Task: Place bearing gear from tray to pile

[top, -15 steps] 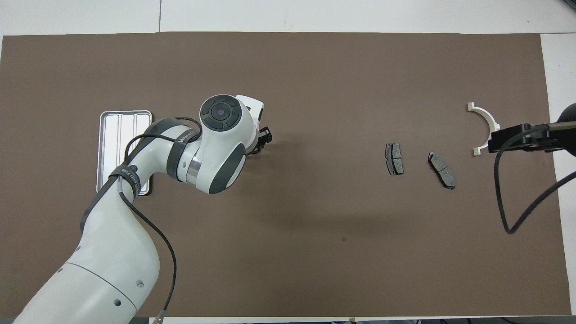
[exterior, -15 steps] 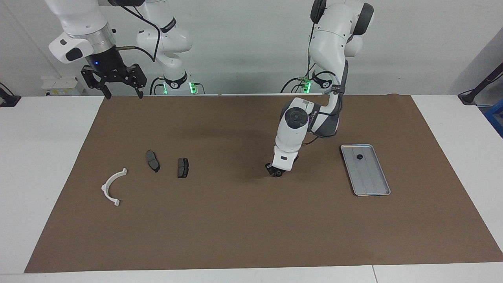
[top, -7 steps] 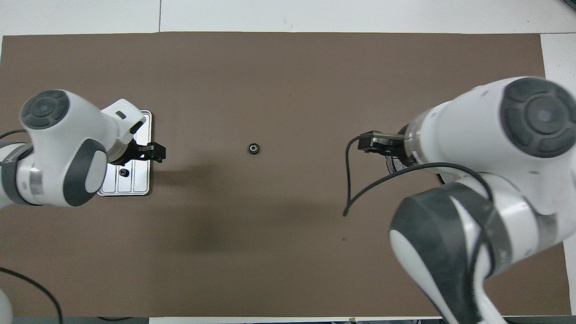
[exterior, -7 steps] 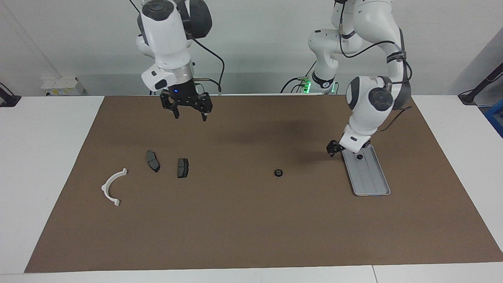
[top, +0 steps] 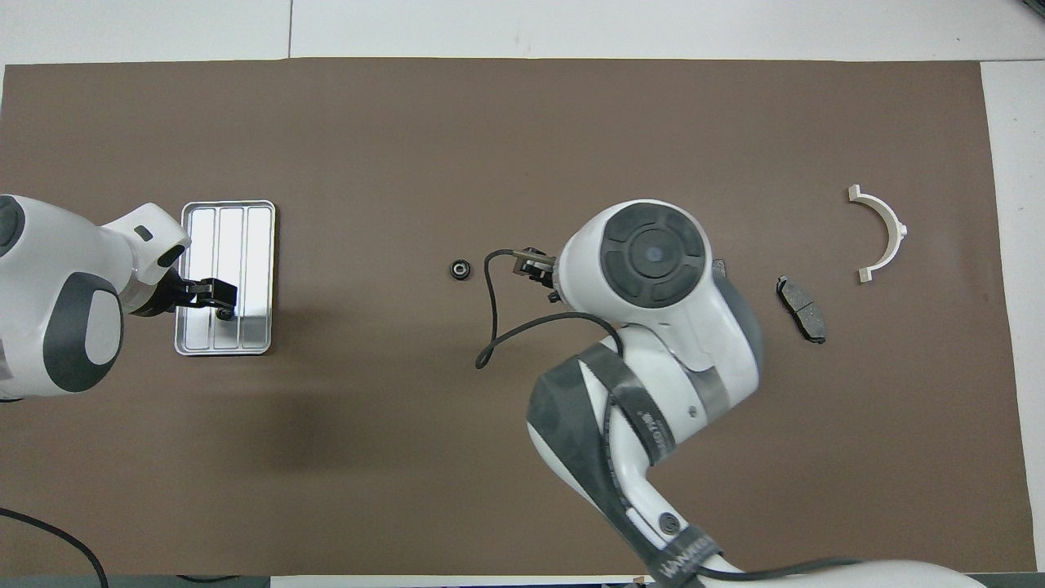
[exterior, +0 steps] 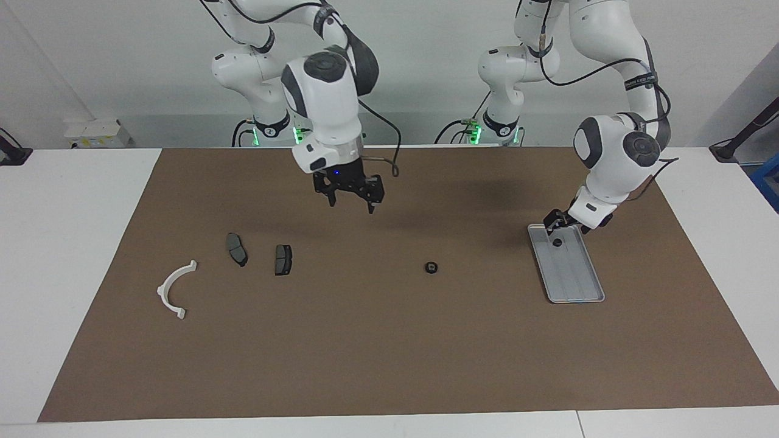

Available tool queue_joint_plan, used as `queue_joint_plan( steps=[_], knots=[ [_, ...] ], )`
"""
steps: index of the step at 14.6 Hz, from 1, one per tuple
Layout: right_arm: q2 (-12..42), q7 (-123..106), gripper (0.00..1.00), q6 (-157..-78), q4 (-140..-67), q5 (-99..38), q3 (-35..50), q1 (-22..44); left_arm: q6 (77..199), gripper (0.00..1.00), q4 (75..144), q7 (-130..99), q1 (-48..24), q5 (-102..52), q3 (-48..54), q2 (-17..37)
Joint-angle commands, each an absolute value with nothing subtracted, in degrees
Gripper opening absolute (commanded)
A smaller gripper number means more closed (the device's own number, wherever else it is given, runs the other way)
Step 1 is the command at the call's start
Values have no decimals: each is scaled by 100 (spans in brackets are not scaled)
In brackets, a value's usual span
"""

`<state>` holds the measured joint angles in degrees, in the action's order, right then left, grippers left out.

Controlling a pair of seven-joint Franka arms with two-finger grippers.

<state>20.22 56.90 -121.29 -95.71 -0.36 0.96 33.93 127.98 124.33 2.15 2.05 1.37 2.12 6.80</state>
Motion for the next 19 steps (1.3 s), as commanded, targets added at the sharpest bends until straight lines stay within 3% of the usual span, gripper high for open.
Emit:
queue_joint_plan(
  steps=[1, 3, 9, 14, 19],
  knots=[
    [3369, 6298, 100, -11455, -7925, 367, 9, 3821, 13121, 66, 12594, 167, 316, 167, 246, 729],
    [4241, 6784, 100, -11224, -6702, 545, 61, 3893, 13271, 61, 12735, 71, 334, 167, 246, 729],
    [5219, 6794, 100, -11013, -5574, 580, 44, 3998, 13385, 58, 12806, -88, 334, 167, 246, 782],
    [5476, 6794, 100, -11066, -5546, 685, 9, 4122, 13474, 47, 12858, -88, 334, 158, 246, 809],
    [5467, 6776, 94, -10899, -5537, 703, 18, 4069, 13561, 46, 12885, -88, 325, 167, 255, 861]
  ],
)
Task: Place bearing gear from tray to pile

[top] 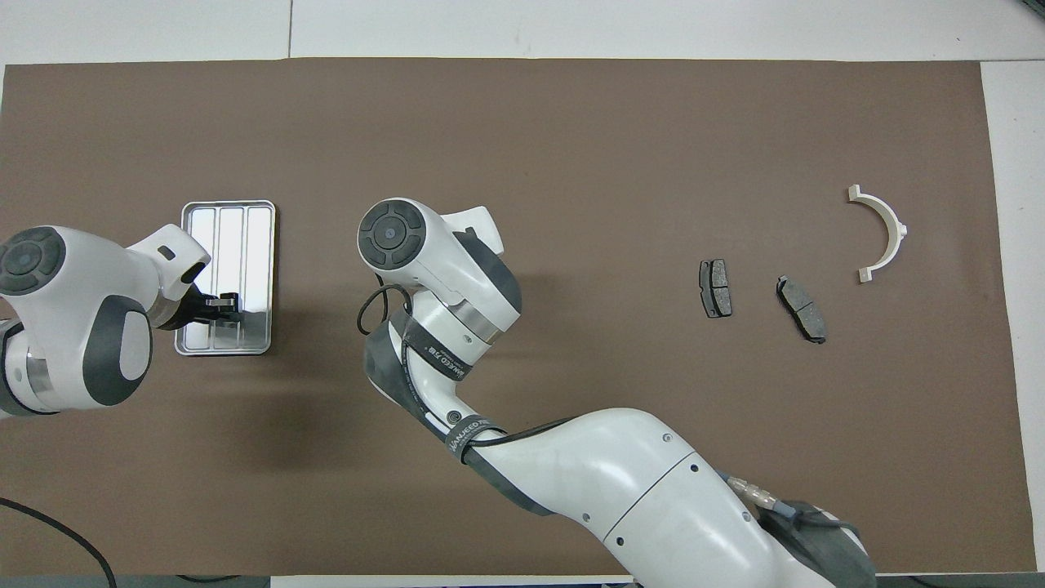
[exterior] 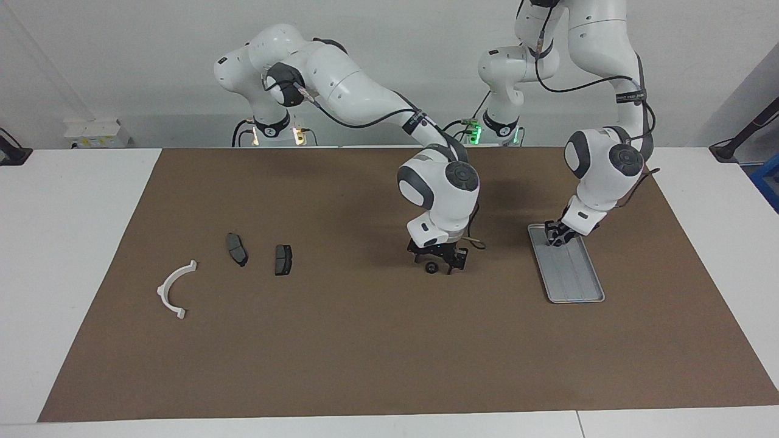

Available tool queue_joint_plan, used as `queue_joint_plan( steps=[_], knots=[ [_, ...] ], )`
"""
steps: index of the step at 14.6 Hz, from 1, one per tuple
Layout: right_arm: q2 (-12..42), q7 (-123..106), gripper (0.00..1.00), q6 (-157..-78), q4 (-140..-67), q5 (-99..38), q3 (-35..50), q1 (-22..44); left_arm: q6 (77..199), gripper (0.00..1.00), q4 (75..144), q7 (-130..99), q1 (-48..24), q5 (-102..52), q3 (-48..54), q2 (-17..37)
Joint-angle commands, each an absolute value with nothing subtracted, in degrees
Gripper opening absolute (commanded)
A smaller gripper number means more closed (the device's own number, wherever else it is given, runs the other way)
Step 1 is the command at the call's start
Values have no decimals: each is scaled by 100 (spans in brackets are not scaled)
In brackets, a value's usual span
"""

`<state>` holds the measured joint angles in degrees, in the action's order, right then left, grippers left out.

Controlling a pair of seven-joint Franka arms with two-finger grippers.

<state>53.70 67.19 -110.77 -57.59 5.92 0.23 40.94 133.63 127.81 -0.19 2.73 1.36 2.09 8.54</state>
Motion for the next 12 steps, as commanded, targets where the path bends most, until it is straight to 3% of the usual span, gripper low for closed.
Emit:
queue_joint_plan(
  steps=[1, 4, 6, 9, 12],
  knots=[
    [5467, 6776, 91, -10907, -5546, 703, 18, 4069, 13570, 46, 12885, -97, 325, 167, 255, 861],
    [5458, 6794, 83, -10907, -5563, 651, 35, 4069, 13579, 31, 12893, -97, 308, 167, 255, 861],
    [5449, 6785, 76, -10916, -5581, 624, 44, 4061, 13579, 15, 12902, -97, 307, 158, 255, 861],
    [5449, 6776, 60, -10907, -5590, 606, 70, 4017, 13177, 4, 12736, -97, 325, 123, 255, 774],
    [5449, 6785, 25, -10925, -5590, 457, 62, 4008, 11773, 3, 11825, -376, 238, 105, 272, 607]
  ],
)
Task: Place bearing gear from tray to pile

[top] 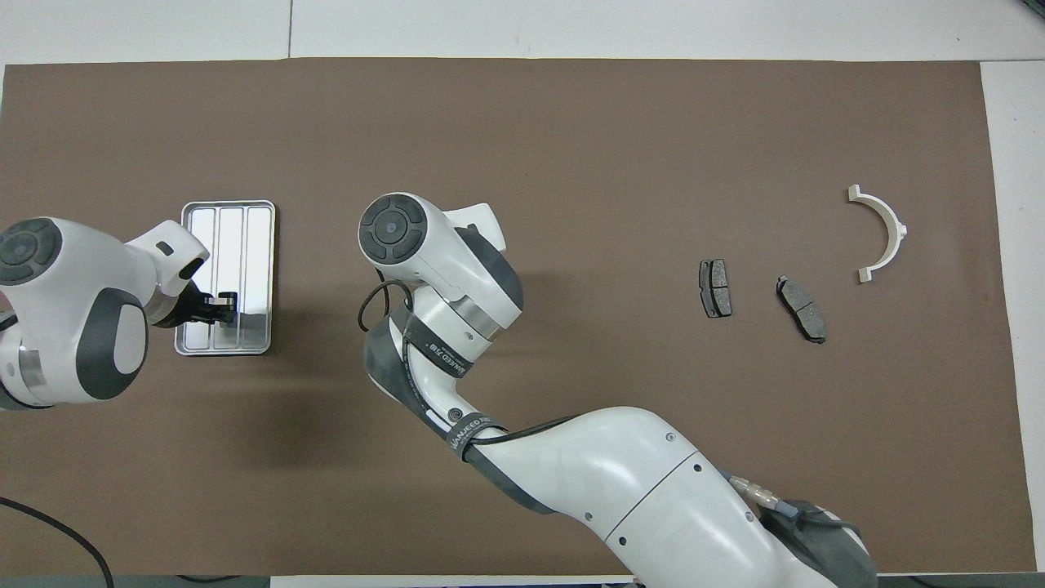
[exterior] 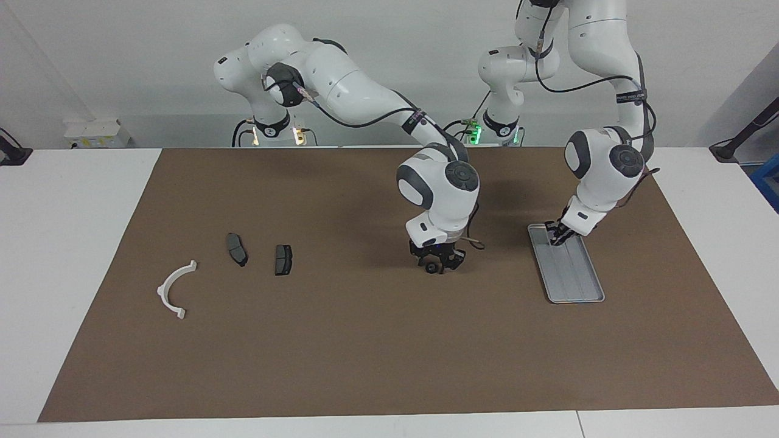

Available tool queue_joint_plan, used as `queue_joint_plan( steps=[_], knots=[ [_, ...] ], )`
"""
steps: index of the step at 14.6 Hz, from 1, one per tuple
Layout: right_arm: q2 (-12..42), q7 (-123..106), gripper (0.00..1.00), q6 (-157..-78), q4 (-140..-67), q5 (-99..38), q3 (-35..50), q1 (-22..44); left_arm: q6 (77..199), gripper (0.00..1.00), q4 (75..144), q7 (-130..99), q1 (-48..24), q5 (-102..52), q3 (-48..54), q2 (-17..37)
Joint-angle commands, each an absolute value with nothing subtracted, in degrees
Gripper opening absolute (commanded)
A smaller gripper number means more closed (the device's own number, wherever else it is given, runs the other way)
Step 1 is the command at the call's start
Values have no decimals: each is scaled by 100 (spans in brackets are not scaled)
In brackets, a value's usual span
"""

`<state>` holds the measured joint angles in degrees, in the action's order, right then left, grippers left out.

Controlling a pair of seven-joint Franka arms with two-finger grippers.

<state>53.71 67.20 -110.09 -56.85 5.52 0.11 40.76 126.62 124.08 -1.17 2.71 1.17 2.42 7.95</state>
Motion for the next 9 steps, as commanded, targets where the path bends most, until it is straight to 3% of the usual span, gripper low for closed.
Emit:
queue_joint_plan(
  steps=[1, 2, 3, 7, 9],
  knots=[
    [5449, 6776, 16, -10934, -5590, 448, 62, 4008, 11368, 3, 11465, -587, 203, 105, 290, 589],
    [5441, 6776, 4, -10942, -5590, 448, 62, 4008, 10973, 3, 11130, -737, 115, 79, 290, 598],
    [5440, 6776, 0, -10960, -5599, 448, 62, 4008, 10725, 3, 10909, -817, 36, -8, 290, 598],
    [5318, 6646, 0, -10794, -5581, 448, 70, 3807, 10547, 3, 10512, -1431, -315, -334, 290, 685],
    [4959, 6007, 0, -10286, -5572, 448, 219, 3430, 10634, 3, 10503, -1660, -447, -343, 290, 694]
  ],
)
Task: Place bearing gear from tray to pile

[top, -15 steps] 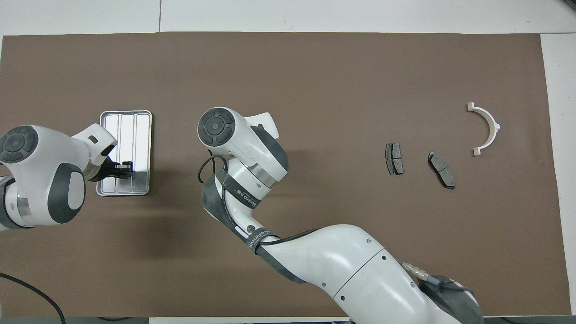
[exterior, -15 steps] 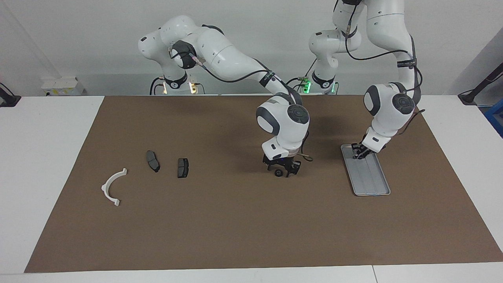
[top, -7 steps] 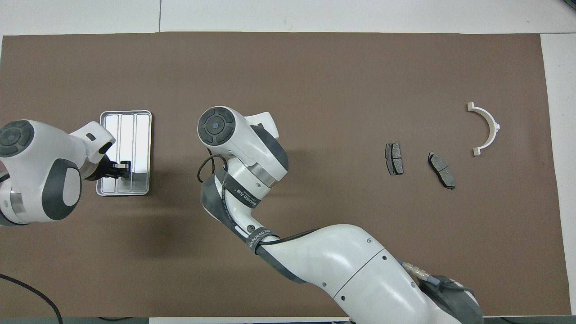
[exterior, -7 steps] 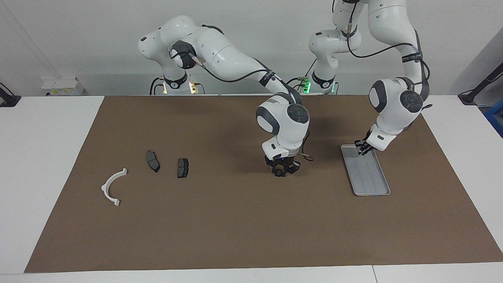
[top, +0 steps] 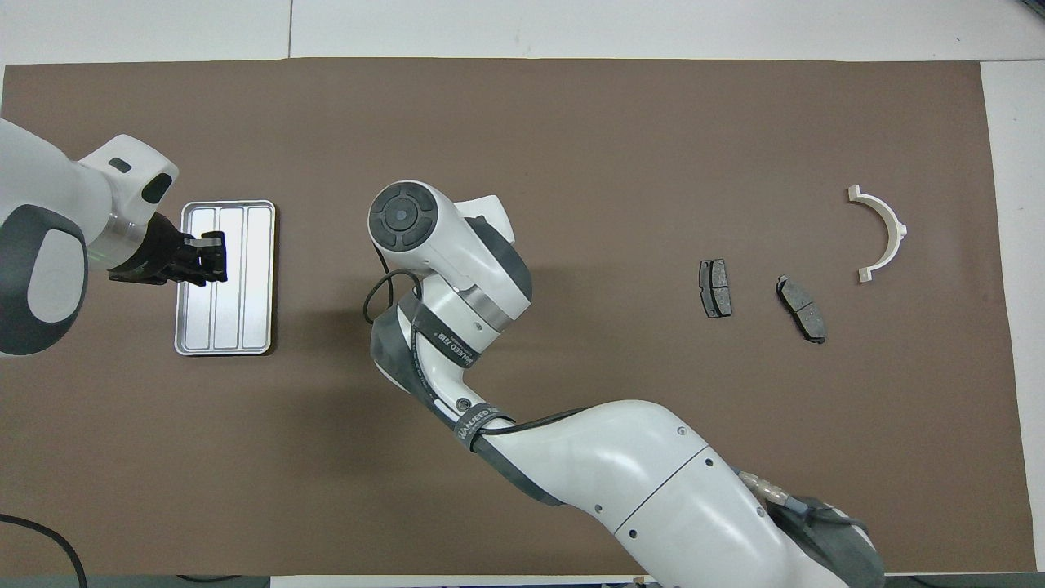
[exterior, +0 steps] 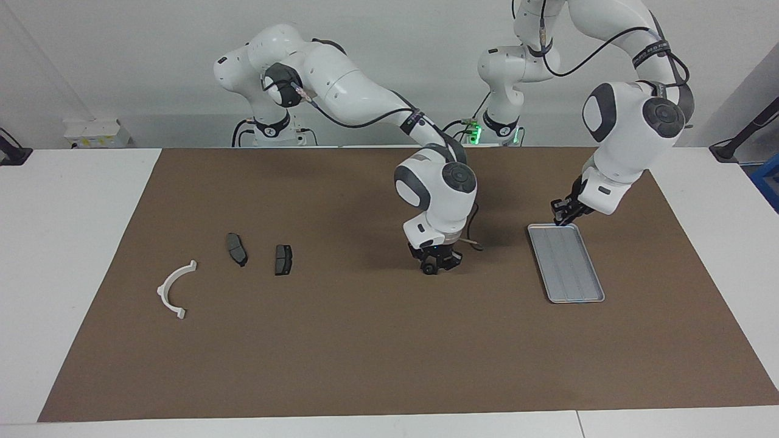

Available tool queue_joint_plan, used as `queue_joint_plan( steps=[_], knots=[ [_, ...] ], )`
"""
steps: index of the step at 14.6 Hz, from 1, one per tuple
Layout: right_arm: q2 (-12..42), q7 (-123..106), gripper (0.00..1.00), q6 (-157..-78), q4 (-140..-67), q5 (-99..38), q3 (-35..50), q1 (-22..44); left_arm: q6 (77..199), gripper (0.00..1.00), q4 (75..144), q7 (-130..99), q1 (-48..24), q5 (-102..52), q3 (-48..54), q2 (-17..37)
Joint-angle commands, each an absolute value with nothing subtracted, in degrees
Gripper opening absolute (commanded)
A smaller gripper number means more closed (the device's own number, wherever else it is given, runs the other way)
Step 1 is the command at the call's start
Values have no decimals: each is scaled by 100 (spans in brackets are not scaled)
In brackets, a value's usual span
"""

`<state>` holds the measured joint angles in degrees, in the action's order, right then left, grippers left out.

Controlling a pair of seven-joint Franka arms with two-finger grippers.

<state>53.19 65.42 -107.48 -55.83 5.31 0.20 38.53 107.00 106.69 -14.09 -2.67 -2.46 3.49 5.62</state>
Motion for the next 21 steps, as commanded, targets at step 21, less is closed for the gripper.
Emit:
queue_joint_plan(
  steps=[21],
  knots=[
    [3673, -721, 0, -12093, -8297, 896, 932, -756, 13174, 4, 10054, -5001, -2698, -124, 229, 2681]
  ],
)
